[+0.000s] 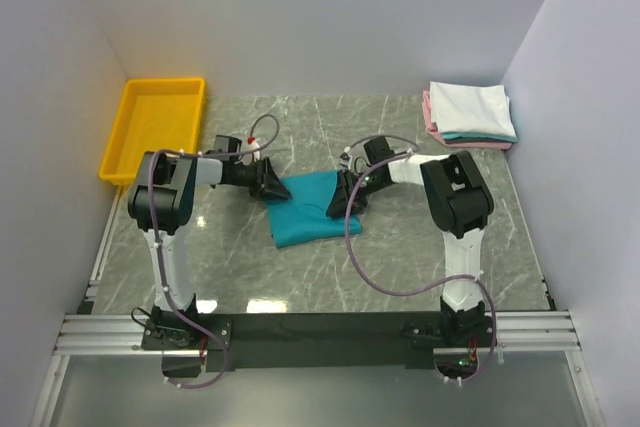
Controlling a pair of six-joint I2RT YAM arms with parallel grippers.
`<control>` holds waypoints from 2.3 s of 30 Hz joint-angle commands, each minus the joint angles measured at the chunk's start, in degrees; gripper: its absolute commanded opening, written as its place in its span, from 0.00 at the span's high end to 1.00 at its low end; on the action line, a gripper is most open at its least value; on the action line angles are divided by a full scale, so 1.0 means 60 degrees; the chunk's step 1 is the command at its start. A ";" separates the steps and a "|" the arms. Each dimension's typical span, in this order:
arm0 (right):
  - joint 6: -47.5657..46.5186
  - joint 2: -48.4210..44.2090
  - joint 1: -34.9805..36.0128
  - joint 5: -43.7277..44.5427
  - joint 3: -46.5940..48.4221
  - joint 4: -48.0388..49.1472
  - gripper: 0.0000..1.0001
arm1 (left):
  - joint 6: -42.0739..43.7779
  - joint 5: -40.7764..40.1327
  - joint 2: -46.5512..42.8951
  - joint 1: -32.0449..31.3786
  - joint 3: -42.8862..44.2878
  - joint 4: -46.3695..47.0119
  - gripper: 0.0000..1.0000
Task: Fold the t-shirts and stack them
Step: Fold the tshirt
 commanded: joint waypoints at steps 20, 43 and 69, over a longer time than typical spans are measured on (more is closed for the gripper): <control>0.1195 -0.1076 0.0675 0.0027 -0.1685 0.1831 0.67 | -0.0696 -0.0976 -0.1678 -0.2401 -0.2464 0.0713 0.68; 0.1180 -0.2830 0.0059 -0.0015 -0.1597 0.2034 0.70 | 0.4258 0.0909 -0.3095 -0.0746 -0.0412 -0.3701 0.61; -0.0148 -0.0238 0.0616 0.1905 -0.0206 -0.0203 0.72 | 0.5038 0.1068 -0.1542 0.0792 -0.1117 -0.4208 0.61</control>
